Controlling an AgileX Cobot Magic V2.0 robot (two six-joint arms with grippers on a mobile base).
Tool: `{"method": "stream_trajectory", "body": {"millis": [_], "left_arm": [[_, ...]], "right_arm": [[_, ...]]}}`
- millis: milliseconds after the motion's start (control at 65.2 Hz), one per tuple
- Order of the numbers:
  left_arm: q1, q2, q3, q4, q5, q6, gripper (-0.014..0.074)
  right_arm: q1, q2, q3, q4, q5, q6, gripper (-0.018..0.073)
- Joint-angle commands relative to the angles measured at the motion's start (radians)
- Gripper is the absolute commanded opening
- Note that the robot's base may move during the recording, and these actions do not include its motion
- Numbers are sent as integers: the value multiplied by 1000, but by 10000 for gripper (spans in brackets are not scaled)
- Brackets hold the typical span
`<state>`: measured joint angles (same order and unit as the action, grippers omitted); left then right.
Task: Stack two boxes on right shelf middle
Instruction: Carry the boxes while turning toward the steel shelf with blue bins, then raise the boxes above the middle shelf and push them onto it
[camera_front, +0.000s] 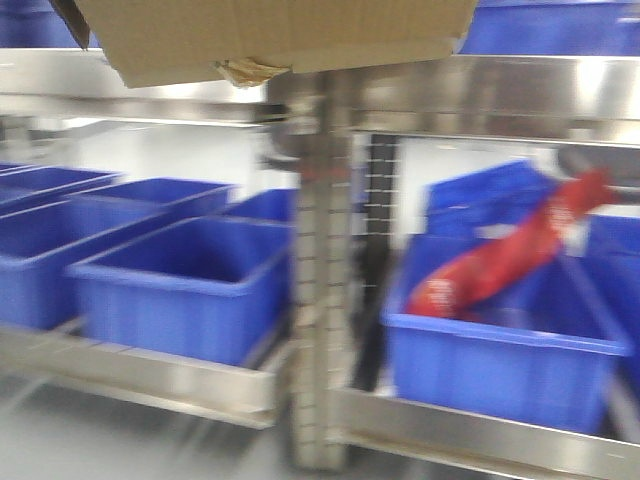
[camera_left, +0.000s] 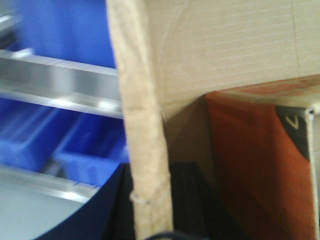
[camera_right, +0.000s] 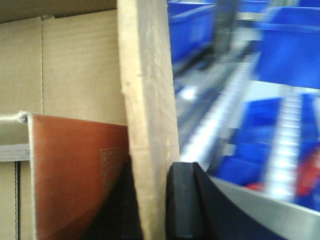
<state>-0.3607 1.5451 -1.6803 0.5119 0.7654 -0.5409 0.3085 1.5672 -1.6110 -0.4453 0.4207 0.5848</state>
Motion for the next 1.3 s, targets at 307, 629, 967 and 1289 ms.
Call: {"method": "stream_trajectory", "body": {"millis": [307, 629, 967, 1289], "left_arm": [[-3, -12, -10, -8, -29, 11, -111], [-3, -12, -10, -8, -29, 11, -111], [-3, -12, -10, -8, -29, 11, -111], [-3, -12, -10, -8, -29, 11, -111]], "right_arm": [[1, -20, -15, -1, -115, 7, -151], [1, -20, -15, -1, -115, 7, -151], [1, -20, -15, -1, -115, 7, -151], [1, -20, -15, -1, -115, 7, -151]]}}
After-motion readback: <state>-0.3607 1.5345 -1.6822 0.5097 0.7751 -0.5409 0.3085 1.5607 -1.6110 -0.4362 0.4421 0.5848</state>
